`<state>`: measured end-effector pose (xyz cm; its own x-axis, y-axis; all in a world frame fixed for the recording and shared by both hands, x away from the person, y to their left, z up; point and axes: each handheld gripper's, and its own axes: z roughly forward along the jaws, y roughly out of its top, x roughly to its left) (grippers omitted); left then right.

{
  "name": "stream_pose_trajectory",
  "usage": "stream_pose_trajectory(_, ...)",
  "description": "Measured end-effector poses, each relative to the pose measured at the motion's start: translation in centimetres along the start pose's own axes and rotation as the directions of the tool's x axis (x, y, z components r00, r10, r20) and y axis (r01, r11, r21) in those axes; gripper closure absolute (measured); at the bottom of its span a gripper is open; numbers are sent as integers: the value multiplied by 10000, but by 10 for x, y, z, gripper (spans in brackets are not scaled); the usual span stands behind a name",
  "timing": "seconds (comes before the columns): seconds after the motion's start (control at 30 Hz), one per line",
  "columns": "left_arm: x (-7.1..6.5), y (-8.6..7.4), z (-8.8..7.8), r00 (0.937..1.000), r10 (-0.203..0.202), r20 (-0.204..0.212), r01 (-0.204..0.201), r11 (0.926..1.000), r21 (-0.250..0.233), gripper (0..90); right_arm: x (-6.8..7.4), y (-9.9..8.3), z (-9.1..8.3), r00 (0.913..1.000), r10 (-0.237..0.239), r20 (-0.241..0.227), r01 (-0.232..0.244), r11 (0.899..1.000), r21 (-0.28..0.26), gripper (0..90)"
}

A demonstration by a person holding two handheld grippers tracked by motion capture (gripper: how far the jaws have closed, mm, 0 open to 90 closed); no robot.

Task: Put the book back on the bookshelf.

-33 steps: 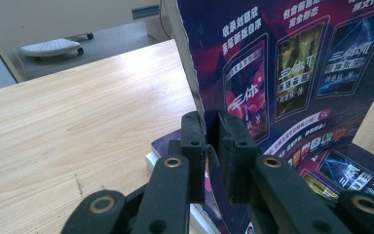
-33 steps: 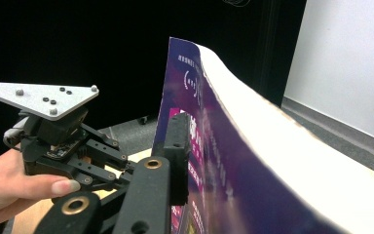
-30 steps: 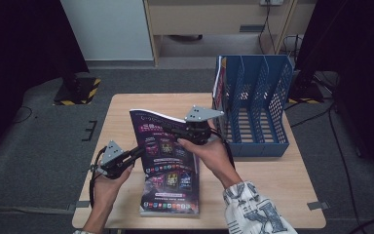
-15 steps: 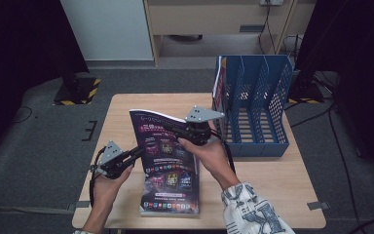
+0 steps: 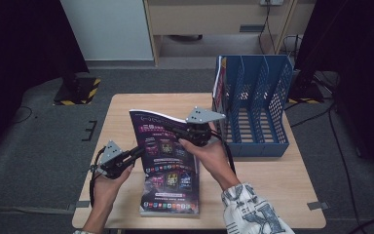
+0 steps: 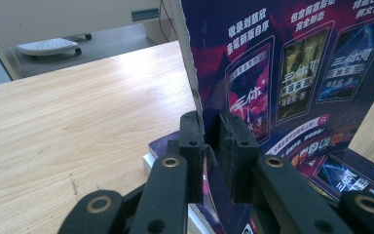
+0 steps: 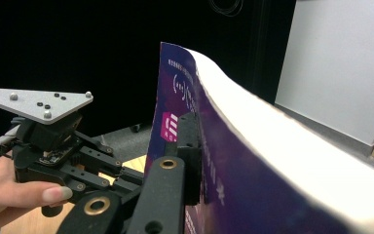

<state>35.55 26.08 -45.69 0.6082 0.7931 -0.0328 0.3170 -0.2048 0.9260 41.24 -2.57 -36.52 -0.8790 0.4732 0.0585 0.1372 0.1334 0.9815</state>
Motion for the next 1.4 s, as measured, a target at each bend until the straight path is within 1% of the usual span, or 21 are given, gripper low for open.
stream_pose_trajectory(0.07, 0, 0, 0, 9999, -58, -114, 58, 10000, -1, 757, 0, 1, -1, 10000, -33, 44, 33, 10000, 7, 823)
stream_pose_trajectory(0.1, 1, -1, 1, 9997, -80, -216, 79, 10000, -7, 717, 0, 1, -1, 10000, -45, 22, 45, 10000, 10, 823)
stream_pose_trajectory(0.13, 1, -2, 2, 9993, -103, -353, 103, 9999, 12, 649, 0, 2, -2, 10000, -23, 21, 23, 10000, 14, 824)
stream_pose_trajectory(0.17, 2, -2, 2, 9991, -110, -399, 111, 9999, 24, 606, 0, 3, -3, 10000, -14, 9, 14, 10000, -29, 824)
stream_pose_trajectory(0.23, 3, -4, 3, 9988, -198, -444, 201, 9998, 57, 566, 0, 5, -5, 10000, -47, 42, 48, 10000, -74, 824)
stream_pose_trajectory(0.33, 6, -8, 5, 9972, -199, -724, 223, 9992, 325, 448, -1, 8, -8, 9999, -52, 148, 54, 9999, -113, 824)
stream_pose_trajectory(0.43, 11, -13, 8, 9951, -246, -954, 311, 9973, 671, 367, -2, 10, -11, 9995, -84, 311, 89, 9998, -151, 824)
stream_pose_trajectory(0.5, 15, -18, 10, 9938, -312, -1069, 416, 9945, 965, 315, -4, 11, -12, 9991, -80, 406, 87, 9998, -171, 824)
stream_pose_trajectory(0.53, 18, -21, 11, 9923, -312, -1195, 452, 9922, 1165, 301, -4, 11, -13, 9990, -80, 435, 87, 9998, -165, 824)
stream_pose_trajectory(0.6, 22, -26, 12, 9898, -414, -1361, 603, 9887, 1375, 250, -5, 12, -14, 9983, -137, 568, 146, 9998, -158, 823)
stream_pose_trajectory(0.7, 29, -32, 12, 9854, -565, -1606, 835, 9825, 1667, 209, -6, 13, -15, 9977, -165, 663, 175, 9997, -152, 823)
stream_pose_trajectory(0.73, 31, -33, 12, 9845, -580, -1655, 864, 9817, 1700, 195, -6, 13, -16, 9973, -144, 727, 156, 9997, -162, 823)
stream_pose_trajectory(0.8, 35, -37, 13, 9825, -652, -1745, 983, 9773, 1879, 177, -8, 14, -18, 9967, -135, 802, 152, 9997, -200, 823)
stream_pose_trajectory(0.9, 40, -45, 15, 9799, -859, -1802, 1267, 9652, 2286, 143, -9, 15, -20, 9959, -81, 906, 101, 9997, -218, 823)
stream_pose_trajectory(0.97, 42, -48, 16, 9786, -894, -1856, 1345, 9596, 2472, 134, -9, 16, -21, 9954, -89, 951, 112, 9997, -231, 823)
stream_pose_trajectory(1.0, 42, -49, 17, 9778, -954, -1864, 1406, 9588, 2468, 126, -9, 16, -22, 9950, -94, 992, 118, 9996, -243, 823)
stream_pose_trajectory(1.07, 43, -51, 17, 9769, -933, -1923, 1419, 9559, 2573, 119, -10, 16, -23, 9946, -89, 1034, 116, 9996, -256, 823)
stream_pose_trajectory(1.13, 44, -53, 18, 9740, -1004, -2030, 1526, 9533, 2607, 115, -11, 17, -24, 9937, -68, 1115, 100, 9996, -275, 823)
stream_pose_trajectory(1.2, 45, -55, 19, 9732, -983, -2081, 1537, 9507, 2693, 113, -12, 17, -26, 9931, -59, 1174, 96, 9995, -307, 823)
stream_pose_trajectory(1.27, 46, -57, 20, 9725, -913, -2142, 1517, 9464, 2852, 110, -12, 18, -28, 9926, -29, 1216, 72, 9994, -346, 823)
stream_pose_trajectory(1.4, 49, -60, 20, 9662, -1037, -2360, 1710, 9429, 2857, 109, -14, 19, -32, 9915, -29, 1302, 81, 9992, -397, 823)
